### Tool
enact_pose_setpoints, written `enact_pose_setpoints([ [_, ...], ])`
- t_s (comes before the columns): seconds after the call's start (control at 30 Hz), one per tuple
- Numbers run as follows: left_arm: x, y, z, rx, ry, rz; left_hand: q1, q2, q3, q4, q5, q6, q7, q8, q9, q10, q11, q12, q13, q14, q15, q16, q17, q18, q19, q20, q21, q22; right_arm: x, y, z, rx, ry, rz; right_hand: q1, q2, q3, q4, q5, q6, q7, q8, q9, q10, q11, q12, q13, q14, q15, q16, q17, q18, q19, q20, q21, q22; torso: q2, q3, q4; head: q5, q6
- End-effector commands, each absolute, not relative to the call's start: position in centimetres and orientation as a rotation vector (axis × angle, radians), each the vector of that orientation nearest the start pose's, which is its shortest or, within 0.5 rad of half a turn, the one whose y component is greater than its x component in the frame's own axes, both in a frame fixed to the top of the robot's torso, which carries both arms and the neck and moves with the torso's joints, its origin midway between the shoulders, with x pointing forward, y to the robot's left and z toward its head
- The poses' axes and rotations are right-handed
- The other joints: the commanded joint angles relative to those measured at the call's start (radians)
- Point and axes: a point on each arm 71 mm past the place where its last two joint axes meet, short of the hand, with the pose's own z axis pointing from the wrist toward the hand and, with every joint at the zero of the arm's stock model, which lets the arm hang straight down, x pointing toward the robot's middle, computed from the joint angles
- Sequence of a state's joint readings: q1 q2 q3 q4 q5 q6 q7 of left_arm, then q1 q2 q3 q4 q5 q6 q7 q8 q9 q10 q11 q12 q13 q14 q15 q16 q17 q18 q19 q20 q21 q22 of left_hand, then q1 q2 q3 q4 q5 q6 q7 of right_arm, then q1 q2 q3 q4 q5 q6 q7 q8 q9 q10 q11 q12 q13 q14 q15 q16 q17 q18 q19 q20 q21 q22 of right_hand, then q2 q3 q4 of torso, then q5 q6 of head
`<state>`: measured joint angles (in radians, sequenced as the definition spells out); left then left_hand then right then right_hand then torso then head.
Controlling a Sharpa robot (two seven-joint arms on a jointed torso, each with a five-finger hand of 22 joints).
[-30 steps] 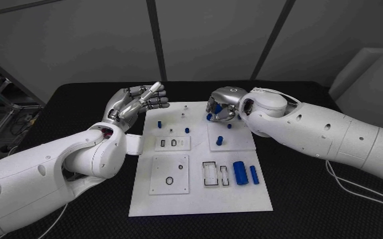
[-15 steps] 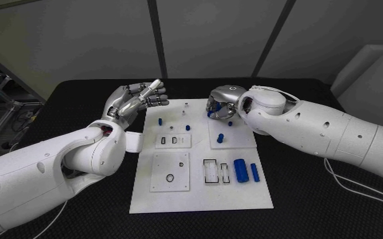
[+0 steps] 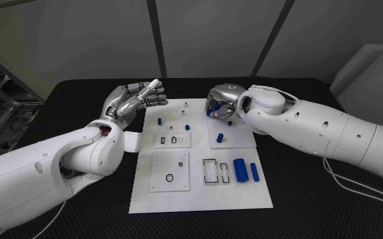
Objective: Assemble the parts on the task board
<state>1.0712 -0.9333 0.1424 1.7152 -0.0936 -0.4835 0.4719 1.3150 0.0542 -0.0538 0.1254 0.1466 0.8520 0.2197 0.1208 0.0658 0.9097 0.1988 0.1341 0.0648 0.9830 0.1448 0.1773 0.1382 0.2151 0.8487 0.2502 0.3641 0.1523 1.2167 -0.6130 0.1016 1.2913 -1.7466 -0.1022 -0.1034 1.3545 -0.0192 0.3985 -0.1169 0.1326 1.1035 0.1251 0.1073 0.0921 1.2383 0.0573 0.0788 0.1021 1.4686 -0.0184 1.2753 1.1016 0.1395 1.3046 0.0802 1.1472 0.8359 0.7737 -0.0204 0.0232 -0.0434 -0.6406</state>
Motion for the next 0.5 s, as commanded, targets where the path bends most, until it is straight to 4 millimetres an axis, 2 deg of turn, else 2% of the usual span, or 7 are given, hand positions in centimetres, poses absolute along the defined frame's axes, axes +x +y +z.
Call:
enact_pose_setpoints([
  [0.03,45.7,21.1,-14.5,-1.036,1.213,-1.571,0.005,-0.003,-0.002,-0.001,0.001,-0.009,0.030,-0.005,-0.001,-0.007,0.002,-0.004,-0.002,0.002,0.007,-0.005,0.001,-0.033,0.003,0.005,-0.002,-0.001,53.7,-14.3,-14.1,-0.403,1.540,0.508,0.006,-0.004,0.009,0.002,0.002,0.002,0.004,-0.004,-0.002,-0.001,0.003,0.000,0.001,0.032,-0.005,0.007,0.001,-0.011,0.002,-0.003,0.006,0.002,0.000,0.0000,0.0004,0.002,0.001],
  [0.23,45.8,21.2,-14.5,-1.037,1.214,-1.569,0.005,-0.003,-0.002,-0.002,0.001,-0.010,0.030,-0.006,-0.001,-0.008,0.002,-0.005,-0.002,0.002,0.007,-0.005,0.002,-0.034,0.003,0.005,-0.002,-0.001,53.4,-13.9,-13.6,-0.384,1.485,0.529,0.004,-0.010,0.017,0.003,0.012,0.002,0.006,-0.007,-0.001,-0.003,0.006,-0.005,0.000,0.031,-0.004,0.009,0.003,-0.011,-0.001,-0.001,0.011,0.006,0.001,-0.0016,0.0018,0.003,0.005],
  [0.3,45.8,21.2,-14.5,-1.037,1.214,-1.568,0.005,-0.003,-0.002,-0.002,0.001,-0.010,0.030,-0.006,-0.001,-0.008,0.002,-0.005,-0.002,0.002,0.007,-0.005,0.002,-0.034,0.003,0.005,-0.002,-0.001,53.4,-13.8,-13.5,-0.377,1.472,0.533,0.005,-0.011,0.021,0.003,0.017,0.003,0.006,-0.007,-0.001,-0.002,0.006,-0.007,0.000,0.031,-0.003,0.011,0.004,-0.012,-0.001,-0.001,0.014,0.009,0.002,-0.0007,0.0020,0.005,0.006],
  [0.5,45.9,21.4,-14.6,-1.038,1.214,-1.565,0.005,-0.003,-0.002,-0.002,0.001,-0.010,0.030,-0.006,-0.001,-0.008,0.002,-0.005,-0.002,0.002,0.007,-0.005,0.002,-0.034,0.003,0.005,-0.002,-0.001,54.0,-12.8,-13.3,-0.363,1.447,0.536,0.002,-0.015,0.023,0.005,0.021,0.004,0.008,-0.008,0.000,-0.002,0.007,-0.008,0.000,0.031,-0.002,0.012,0.005,-0.012,-0.002,0.000,0.016,0.012,0.003,-0.0009,0.0015,0.007,0.010],
])
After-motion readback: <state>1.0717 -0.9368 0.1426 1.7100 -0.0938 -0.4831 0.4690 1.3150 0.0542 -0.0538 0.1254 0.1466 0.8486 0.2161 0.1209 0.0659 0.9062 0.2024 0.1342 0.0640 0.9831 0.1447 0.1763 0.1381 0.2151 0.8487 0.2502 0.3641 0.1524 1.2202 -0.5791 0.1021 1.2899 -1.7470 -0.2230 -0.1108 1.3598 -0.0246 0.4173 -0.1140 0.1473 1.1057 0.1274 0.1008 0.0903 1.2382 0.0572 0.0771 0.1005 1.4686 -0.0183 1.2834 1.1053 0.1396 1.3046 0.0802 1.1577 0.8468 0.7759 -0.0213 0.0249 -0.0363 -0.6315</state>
